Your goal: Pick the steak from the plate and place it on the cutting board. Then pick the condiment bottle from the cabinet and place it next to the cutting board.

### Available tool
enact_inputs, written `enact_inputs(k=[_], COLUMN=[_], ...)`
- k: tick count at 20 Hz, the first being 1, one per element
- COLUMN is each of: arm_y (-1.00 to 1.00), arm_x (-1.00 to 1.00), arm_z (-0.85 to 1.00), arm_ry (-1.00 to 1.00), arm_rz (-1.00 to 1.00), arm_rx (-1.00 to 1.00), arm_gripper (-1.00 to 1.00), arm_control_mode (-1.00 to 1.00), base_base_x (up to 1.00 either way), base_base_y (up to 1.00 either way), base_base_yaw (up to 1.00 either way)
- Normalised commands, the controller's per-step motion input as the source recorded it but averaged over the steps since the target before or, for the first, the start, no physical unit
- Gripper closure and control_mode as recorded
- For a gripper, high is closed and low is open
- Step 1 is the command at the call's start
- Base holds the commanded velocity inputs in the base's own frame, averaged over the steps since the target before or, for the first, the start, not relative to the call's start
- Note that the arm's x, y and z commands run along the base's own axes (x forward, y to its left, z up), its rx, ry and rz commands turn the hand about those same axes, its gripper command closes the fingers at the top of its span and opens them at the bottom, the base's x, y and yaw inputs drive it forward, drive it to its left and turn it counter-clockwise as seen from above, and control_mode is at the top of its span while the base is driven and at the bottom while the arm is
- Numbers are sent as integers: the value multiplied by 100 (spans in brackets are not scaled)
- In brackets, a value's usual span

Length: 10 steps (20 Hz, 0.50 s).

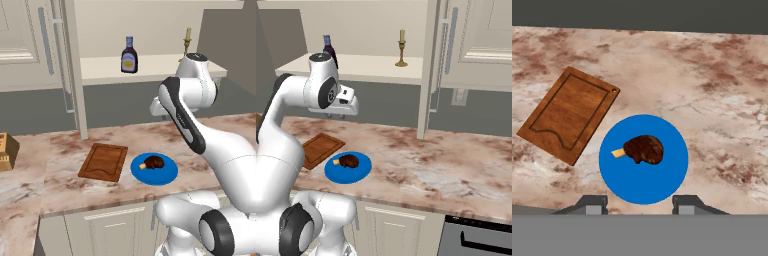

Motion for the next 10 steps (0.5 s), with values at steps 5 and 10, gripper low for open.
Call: enact_inputs(k=[5,10], arm_y=[0,0], arm_x=[-11,-30], arm_z=[0,0], arm_ry=[0,0], arm_rz=[0,0], arm_rx=[0,0], arm_gripper=[-100,-100], arm_control_mode=[-100,-100], base_base_x=[0,0], base_base_y=[0,0], base_base_yaw=[0,0])
